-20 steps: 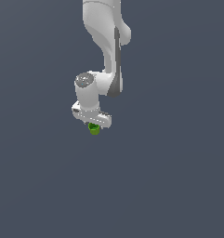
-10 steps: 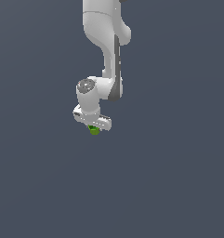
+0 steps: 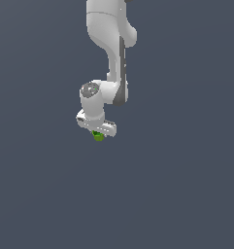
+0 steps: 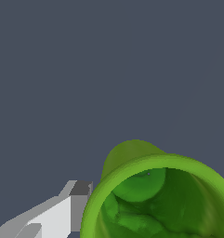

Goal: Pick up the object and move it to a goal position.

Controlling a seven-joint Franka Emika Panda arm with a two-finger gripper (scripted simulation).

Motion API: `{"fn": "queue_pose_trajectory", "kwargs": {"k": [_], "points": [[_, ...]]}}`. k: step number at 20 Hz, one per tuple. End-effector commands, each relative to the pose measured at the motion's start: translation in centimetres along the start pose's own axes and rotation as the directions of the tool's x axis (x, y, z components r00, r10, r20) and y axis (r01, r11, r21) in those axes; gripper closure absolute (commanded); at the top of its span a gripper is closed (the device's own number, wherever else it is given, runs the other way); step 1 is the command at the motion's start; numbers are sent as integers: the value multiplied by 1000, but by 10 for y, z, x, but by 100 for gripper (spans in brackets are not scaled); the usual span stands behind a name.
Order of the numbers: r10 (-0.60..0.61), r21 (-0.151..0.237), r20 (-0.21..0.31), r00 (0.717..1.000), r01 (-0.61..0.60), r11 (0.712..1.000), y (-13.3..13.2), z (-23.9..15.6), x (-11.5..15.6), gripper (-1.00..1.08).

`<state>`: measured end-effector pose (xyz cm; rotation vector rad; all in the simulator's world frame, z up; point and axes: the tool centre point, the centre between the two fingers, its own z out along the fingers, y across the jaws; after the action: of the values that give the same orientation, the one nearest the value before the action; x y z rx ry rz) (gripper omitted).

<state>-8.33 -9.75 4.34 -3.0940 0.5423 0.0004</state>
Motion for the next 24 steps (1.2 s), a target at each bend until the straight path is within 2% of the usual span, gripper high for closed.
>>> {"fn": "queue_pose_trajectory", "kwargs": {"k": [1,12,24], "points": [[0,0,0,1000,0,1000,0,-1,0,108],[0,1,0,1000,0,1000,20,-42,-2,108],[1,2,0,1000,-1,1000,75,-153,-8,108]]}}
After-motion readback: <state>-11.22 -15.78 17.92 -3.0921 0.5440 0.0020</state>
